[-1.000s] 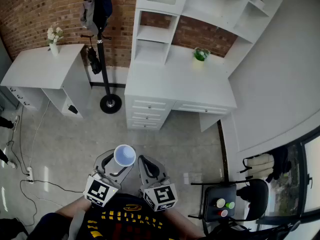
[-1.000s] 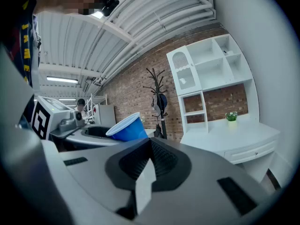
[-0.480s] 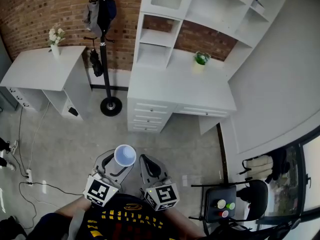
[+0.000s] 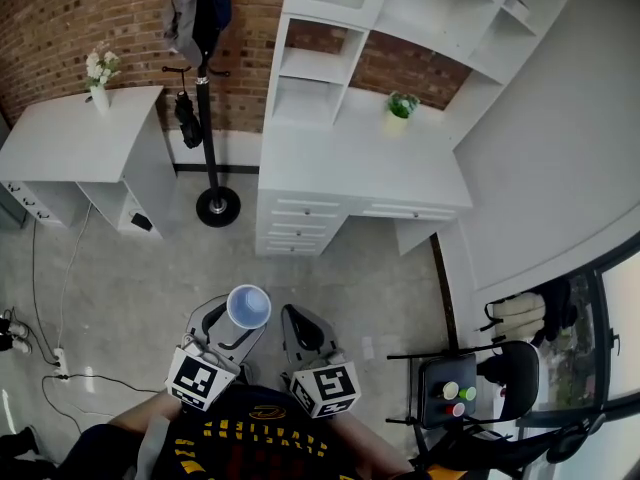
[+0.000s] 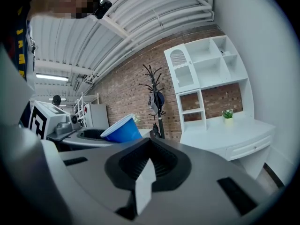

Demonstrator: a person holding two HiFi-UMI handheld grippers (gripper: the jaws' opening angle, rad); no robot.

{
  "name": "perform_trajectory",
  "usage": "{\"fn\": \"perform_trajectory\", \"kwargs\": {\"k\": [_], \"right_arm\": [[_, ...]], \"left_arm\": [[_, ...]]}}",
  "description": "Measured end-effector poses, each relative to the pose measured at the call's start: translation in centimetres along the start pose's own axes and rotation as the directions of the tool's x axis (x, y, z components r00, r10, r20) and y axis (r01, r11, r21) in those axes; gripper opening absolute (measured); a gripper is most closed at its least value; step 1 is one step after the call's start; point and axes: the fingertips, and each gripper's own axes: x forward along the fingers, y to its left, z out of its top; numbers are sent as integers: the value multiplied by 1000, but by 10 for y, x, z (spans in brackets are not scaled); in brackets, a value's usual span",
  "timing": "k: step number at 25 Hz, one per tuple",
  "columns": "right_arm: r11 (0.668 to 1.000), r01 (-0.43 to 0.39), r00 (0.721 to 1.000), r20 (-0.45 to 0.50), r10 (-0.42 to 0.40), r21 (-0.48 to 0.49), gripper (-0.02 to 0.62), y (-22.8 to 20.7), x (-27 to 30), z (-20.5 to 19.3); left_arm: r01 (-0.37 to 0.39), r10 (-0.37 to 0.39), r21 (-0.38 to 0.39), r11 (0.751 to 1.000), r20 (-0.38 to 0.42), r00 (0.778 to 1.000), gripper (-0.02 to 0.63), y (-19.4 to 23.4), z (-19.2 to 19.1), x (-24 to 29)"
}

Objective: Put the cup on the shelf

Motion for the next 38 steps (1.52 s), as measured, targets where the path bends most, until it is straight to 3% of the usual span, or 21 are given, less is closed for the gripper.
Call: {"fn": "perform_trajectory", "kwargs": {"k": [8, 13, 38], "right_arm": [[999, 54, 996, -72, -54, 7, -6, 7, 1, -24], [998, 54, 994, -94, -51, 30, -6, -7, 7, -35], [982, -159, 986, -28, 163, 100, -6, -174, 65, 10]], "left_arm": [[58, -59, -74, 996, -7, 998, 259, 3, -15, -2], [62, -64, -61, 996, -23, 998, 259, 4, -26, 15], [-126, 128, 26, 992, -88, 988, 259, -2, 23, 184]]}}
